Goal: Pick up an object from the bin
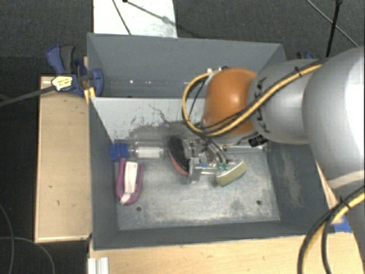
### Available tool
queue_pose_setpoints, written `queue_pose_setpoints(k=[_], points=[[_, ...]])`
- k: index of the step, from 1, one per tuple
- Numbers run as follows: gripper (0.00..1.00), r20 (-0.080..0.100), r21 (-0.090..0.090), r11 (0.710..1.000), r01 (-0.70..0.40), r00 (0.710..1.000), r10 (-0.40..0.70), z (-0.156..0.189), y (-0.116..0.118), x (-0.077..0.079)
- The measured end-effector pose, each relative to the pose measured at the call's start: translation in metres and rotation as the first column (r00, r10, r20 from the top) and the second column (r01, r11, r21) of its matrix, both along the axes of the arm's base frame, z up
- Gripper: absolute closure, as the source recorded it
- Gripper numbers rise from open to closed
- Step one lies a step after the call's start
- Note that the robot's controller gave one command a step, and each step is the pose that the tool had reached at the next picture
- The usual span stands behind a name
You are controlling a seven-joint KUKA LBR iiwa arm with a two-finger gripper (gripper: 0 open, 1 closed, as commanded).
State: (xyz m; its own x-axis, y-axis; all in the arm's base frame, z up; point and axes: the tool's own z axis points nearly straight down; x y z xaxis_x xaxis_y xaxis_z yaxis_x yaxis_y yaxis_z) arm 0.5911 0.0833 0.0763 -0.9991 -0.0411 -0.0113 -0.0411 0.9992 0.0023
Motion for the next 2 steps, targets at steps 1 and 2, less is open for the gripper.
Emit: queue_pose_setpoints(k=[1, 2], points=[[1.0, -0.006, -0.001, 0.98, 0.198, 0.98, -0.198, 0.051, 0.014, -0.005], [1.0, -0.002, 0.002, 0.977, 0.215, 0.977, -0.215, 0.162, 0.021, 0.0]])
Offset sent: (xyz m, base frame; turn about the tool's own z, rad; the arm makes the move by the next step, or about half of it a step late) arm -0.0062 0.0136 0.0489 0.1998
